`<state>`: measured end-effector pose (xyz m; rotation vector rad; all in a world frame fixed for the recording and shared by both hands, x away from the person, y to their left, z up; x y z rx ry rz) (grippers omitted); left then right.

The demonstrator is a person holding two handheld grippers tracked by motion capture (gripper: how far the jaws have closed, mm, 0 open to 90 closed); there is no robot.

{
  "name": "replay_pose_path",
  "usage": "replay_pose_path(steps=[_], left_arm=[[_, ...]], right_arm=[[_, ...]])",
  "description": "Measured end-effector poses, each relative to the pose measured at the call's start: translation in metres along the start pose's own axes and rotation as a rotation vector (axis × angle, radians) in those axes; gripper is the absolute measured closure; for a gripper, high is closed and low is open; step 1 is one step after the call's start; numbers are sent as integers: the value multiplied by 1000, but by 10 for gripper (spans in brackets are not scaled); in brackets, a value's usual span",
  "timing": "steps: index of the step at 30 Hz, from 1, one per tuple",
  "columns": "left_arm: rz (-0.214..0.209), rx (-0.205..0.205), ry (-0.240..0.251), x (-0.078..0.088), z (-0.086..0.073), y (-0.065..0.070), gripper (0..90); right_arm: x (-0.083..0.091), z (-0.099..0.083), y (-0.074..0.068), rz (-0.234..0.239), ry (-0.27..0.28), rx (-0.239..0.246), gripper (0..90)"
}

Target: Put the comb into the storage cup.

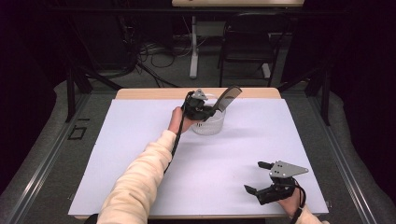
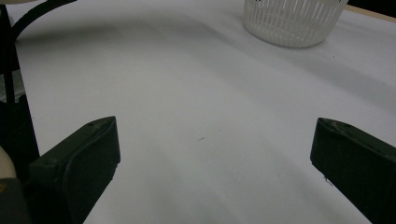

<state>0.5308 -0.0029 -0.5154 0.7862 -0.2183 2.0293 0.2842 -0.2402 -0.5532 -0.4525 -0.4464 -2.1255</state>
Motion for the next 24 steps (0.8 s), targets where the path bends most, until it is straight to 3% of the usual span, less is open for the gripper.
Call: replay_pose_path(steps=[5, 14, 24], left_arm=[[1, -14, 1, 0, 1, 2, 680], [-20, -23, 25, 10, 6, 7, 507], [-10, 15, 6, 18, 7, 5, 316]], right_arm=[[0, 0, 0, 0, -3, 0, 12], [0, 0, 0, 0, -1, 1, 12], [0, 0, 0, 3, -1, 2, 12]])
Point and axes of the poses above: each handheld gripper's, and its own axes: x roughly backward along the jaws, z roughly out of its top, y roughly to its right, the point moved 4 cm from there along -x, roughly forward along the jaws, and after that the axes turned 11 degrees about x, right-handed, at the moved point
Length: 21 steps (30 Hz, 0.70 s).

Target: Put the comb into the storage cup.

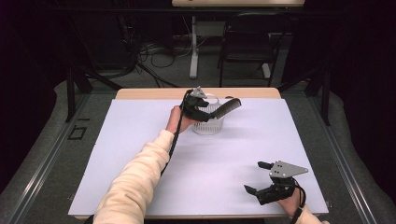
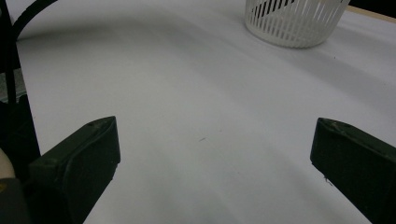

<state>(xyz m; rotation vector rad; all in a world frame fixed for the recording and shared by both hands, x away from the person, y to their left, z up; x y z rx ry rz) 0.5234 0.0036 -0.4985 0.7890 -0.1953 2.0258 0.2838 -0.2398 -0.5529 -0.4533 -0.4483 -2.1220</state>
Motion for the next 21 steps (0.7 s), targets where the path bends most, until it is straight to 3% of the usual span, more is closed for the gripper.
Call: replay_pose_path(steps=[7, 21], left_arm=[[6, -10, 0, 12, 3, 2, 229], [7, 21, -11, 26, 0, 3, 68]], right_arm=[[-2, 1, 0, 7, -1, 5, 12], [-2, 1, 0, 5, -1, 2, 12]])
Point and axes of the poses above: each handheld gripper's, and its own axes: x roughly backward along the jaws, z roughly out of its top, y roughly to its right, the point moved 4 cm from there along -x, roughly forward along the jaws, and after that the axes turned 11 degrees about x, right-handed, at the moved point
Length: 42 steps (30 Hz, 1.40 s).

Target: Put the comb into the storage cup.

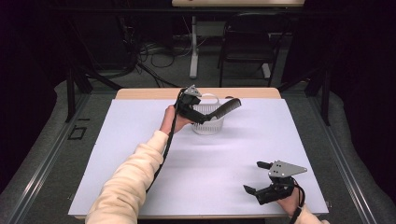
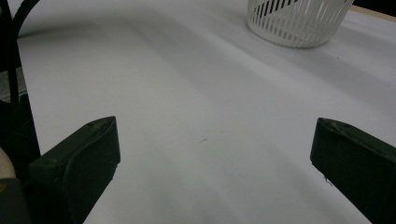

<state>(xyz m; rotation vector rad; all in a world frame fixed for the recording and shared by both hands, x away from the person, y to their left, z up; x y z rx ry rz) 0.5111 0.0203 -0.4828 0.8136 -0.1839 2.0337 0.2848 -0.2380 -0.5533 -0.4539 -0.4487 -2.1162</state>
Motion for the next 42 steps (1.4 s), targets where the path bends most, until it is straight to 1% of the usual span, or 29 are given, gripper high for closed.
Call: replay_pose_path(steps=[3, 6, 10, 12, 16, 18, 22, 23, 32, 36, 42], left_arm=[[-3, -2, 3, 5, -3, 3, 20], [1, 3, 10, 11, -5, 4, 3], [8, 10, 11, 20, -9, 3, 2], [19, 3, 9, 24, -10, 2, 2], [27, 7, 9, 30, -12, 1, 2], [28, 12, 8, 32, -14, 1, 2], [32, 7, 2, 37, -17, 2, 2], [32, 10, 8, 38, -18, 2, 2], [46, 8, -12, 49, -27, 0, 2], [65, 18, -11, 55, -33, -1, 2], [74, 29, -16, 65, -42, -4, 2]], right_arm=[[1, 0, 0, 0, -4, 3, 12], [0, 0, 1, -2, -2, 3, 12], [0, 0, 0, -1, -3, 3, 12], [0, 0, 0, -2, -3, 3, 12], [0, 0, 0, -2, -3, 2, 12], [0, 0, 0, -4, -1, 3, 12], [0, 0, 1, -5, -4, 3, 12], [0, 0, 1, -4, -1, 2, 12], [1, 0, 0, -3, -7, 3, 12], [0, 0, 1, -2, -2, 2, 12], [1, 0, 0, -4, -4, 3, 12]])
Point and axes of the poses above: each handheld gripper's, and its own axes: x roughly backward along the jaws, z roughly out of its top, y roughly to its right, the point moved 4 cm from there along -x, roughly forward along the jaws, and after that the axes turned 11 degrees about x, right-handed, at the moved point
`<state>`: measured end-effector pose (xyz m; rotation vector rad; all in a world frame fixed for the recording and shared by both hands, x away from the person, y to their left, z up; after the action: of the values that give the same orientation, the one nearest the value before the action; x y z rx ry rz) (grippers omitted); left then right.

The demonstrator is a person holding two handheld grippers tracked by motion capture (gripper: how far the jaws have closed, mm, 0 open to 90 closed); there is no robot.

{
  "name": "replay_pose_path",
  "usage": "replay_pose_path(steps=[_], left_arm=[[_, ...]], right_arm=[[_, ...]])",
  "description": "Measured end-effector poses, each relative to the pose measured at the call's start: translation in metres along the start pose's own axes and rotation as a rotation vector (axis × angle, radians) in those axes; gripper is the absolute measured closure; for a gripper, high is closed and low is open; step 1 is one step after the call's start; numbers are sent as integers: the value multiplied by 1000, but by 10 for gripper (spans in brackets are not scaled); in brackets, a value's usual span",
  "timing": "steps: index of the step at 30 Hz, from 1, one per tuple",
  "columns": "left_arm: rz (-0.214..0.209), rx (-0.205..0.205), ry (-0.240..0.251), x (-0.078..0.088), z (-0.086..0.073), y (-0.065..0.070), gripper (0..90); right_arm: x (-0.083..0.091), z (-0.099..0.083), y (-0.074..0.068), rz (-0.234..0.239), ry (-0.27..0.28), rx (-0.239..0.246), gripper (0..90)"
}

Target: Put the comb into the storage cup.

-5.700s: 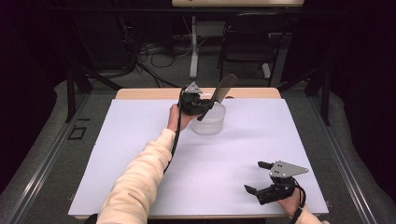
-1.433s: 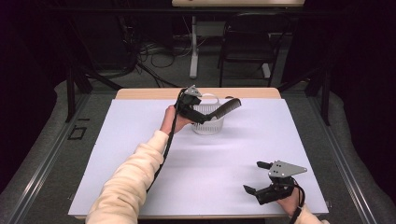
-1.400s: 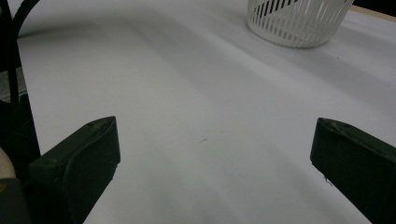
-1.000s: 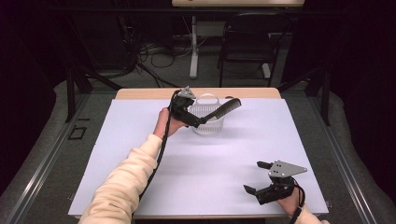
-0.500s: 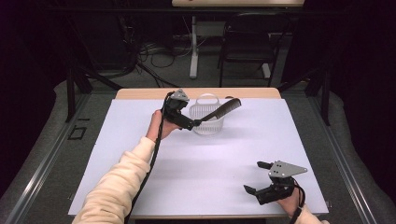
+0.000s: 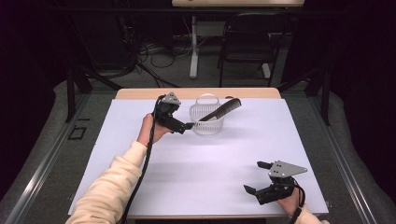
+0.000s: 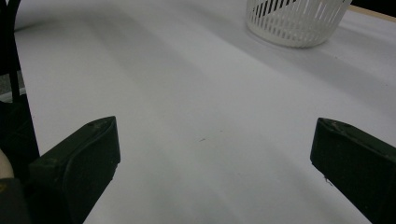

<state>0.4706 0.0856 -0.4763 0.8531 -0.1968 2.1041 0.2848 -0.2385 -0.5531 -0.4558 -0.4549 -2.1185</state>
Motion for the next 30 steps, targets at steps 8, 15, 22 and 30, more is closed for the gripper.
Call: replay_pose_path(steps=[8, 15, 22, 30], left_arm=[[16, 8, -9, 13, -13, 0, 0], [34, 14, -20, 25, -26, 0, 0], [50, 23, -18, 39, -37, 2, 0], [64, 28, -24, 50, -53, 5, 0]], right_arm=[[0, 0, 0, -2, -1, -3, 11], [0, 1, 1, -9, 5, -3, 8], [0, 1, 1, -13, 7, -6, 2], [0, 1, 1, -14, 4, -6, 1]])
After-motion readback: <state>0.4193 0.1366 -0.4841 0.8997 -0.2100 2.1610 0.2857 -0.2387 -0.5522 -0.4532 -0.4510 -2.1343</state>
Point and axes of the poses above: each handheld gripper's, and its own axes: x roughly backward along the jaws, z roughly out of its top, y roughly to its right, the point moved 4 cm from there along -x, roughly forward along the jaws, and after that the axes turned 11 degrees about x, right-handed, at the moved point
